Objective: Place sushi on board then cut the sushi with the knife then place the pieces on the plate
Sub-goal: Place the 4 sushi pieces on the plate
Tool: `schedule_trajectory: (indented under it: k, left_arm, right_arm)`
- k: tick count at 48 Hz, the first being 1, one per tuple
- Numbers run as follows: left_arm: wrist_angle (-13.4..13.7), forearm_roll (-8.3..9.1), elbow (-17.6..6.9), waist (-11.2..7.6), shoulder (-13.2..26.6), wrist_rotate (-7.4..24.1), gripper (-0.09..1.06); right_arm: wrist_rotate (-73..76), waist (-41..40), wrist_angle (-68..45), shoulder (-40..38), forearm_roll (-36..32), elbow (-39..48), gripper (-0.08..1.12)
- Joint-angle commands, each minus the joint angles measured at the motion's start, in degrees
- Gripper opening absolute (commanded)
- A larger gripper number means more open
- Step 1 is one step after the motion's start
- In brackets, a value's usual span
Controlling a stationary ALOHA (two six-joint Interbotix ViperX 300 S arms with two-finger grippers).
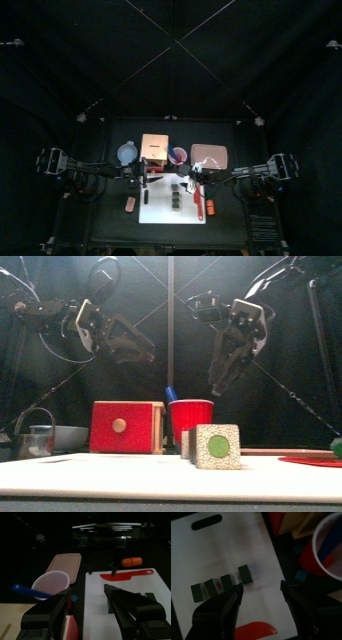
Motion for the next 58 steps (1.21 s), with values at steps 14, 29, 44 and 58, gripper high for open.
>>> schedule_trajectory:
  k: [14, 29, 44, 58]
  left_arm:
    - [-0.5, -2.02, 1.3, 0.35, -1.4, 0.1, 0.90]
    - [-0.5, -2.02, 2.4, 0.26, -1.4, 0.0, 0.90]
    - [-0.5, -2.02, 3.1, 0.26, -1.4, 0.2, 0.90]
    - [-0.5, -2.02, 3.2, 0.00, -1.3, 0.1, 0.90]
  right_arm:
    - [-1.1, 0.1, -0.8, 6.2, 2.0, -4.6, 0.91]
    - [-1.0, -0.4, -0.8, 7.9, 3.2, -4.4, 0.60]
    - [0.7, -3.1, 6.9, -7.1, 15.7, 6.1, 0.49]
    - [28.8, -22.9, 1.8, -13.3, 7.9, 14.5, 0.49]
